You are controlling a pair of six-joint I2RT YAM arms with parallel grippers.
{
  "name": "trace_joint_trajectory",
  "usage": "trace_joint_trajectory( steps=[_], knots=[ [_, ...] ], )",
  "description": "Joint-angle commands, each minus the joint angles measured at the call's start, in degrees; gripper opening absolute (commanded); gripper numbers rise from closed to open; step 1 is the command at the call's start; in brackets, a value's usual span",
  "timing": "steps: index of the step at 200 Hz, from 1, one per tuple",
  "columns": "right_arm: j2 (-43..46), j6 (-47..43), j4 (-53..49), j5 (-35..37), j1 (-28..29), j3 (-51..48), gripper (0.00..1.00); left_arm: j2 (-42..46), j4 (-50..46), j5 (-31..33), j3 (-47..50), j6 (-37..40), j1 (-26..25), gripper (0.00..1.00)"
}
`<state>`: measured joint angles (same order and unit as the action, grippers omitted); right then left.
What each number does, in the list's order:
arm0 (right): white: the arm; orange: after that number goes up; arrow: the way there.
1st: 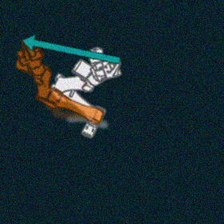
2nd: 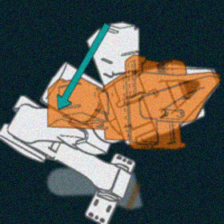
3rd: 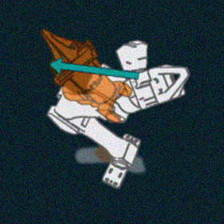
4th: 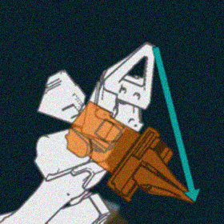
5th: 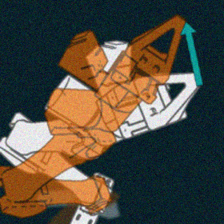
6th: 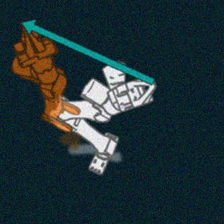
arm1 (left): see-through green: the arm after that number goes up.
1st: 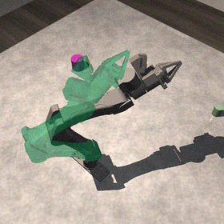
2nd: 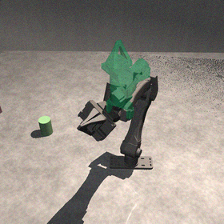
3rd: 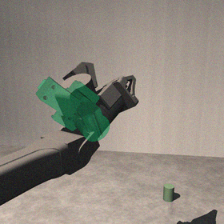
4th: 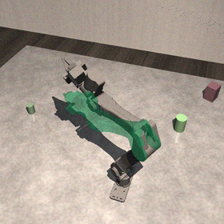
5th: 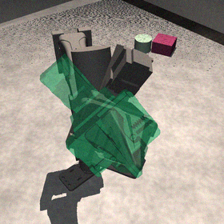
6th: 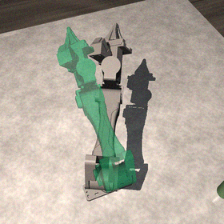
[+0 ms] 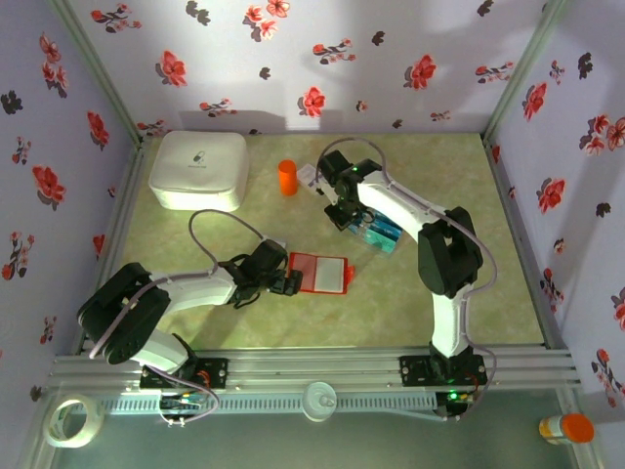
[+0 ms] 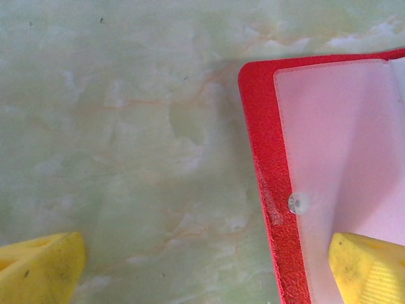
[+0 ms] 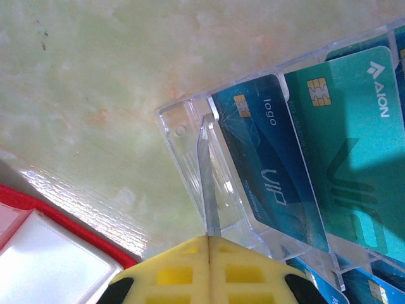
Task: Put the credit cards into the card holder
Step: Pick up the credit card from the storage box.
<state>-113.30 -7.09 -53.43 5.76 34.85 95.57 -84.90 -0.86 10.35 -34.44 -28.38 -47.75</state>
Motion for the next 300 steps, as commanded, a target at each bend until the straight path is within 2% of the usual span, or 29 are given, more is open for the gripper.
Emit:
trace_joint_trajectory(
  steps=[1,57,92,128,159,232,262,300],
  knots=[
    [0.6,-0.1,-1.6,-1.6,-0.3,0.0,0.00,-0.1,-0.7,0.8,1.6,-1.4,0.2,1.00],
    [6.7,3.7,-0.8,-7.3,-0.3,-0.9,0.00,2.0,-1.8,0.7,1.0,-1.9,0.2,1.00],
    [13.5,9.8,4.7,-12.3,-0.5,-7.3,0.00,4.9,-4.3,0.6,-0.9,-1.7,0.2,1.00],
    [22.1,19.9,16.2,-19.4,-1.8,-18.6,0.00,7.2,-7.6,0.5,-3.8,-0.5,0.2,1.00],
    [29.2,30.1,27.3,-22.2,-2.4,-29.3,0.00,8.2,-10.7,0.4,-6.8,1.2,0.3,1.00],
    [43.0,54.4,55.3,-19.9,-2.6,-55.5,0.00,2.2,-14.9,0.4,-14.7,9.4,0.8,1.00],
    [45.9,59.1,63.9,-19.9,-2.5,-64.0,0.00,-1.4,-14.6,0.1,-15.7,10.9,0.8,1.00],
    [46.4,61.1,70.0,-21.3,-1.5,-69.4,0.00,-4.1,-13.4,0.4,-14.9,11.3,0.8,1.00]
  ],
)
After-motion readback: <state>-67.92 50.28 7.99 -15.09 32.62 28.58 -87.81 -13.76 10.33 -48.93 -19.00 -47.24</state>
